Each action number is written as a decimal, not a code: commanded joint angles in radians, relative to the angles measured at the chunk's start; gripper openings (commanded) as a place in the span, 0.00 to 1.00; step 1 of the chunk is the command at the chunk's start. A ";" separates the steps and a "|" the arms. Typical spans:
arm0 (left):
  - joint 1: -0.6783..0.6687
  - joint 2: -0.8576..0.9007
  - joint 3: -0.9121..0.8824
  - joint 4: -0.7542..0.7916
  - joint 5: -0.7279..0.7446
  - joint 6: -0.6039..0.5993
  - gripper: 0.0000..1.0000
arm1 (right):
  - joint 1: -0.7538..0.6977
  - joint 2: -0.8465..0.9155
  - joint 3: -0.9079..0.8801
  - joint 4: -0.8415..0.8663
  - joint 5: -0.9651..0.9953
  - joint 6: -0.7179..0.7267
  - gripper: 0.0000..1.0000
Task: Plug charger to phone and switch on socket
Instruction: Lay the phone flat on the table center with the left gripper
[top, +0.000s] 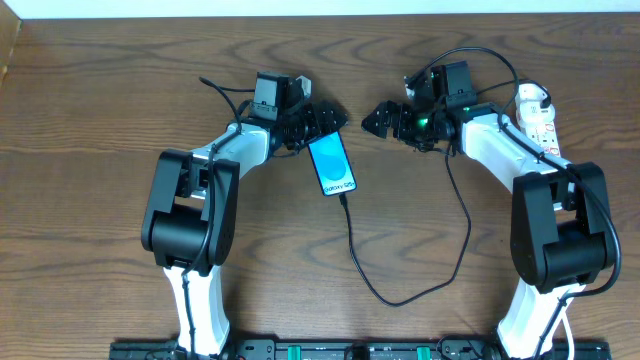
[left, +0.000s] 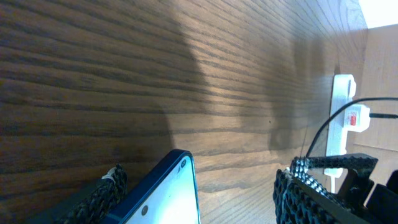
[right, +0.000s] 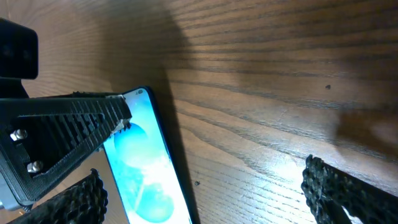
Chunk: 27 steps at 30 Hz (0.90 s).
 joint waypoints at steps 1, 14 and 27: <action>0.005 0.045 -0.029 -0.033 -0.132 0.018 0.78 | 0.002 0.014 -0.006 0.003 -0.005 0.003 0.99; -0.051 0.045 -0.029 -0.040 -0.210 0.018 0.94 | 0.002 0.014 -0.006 0.002 0.006 0.015 0.99; -0.053 0.045 -0.029 -0.037 -0.212 0.018 0.94 | 0.002 0.014 -0.006 0.002 0.010 0.015 0.99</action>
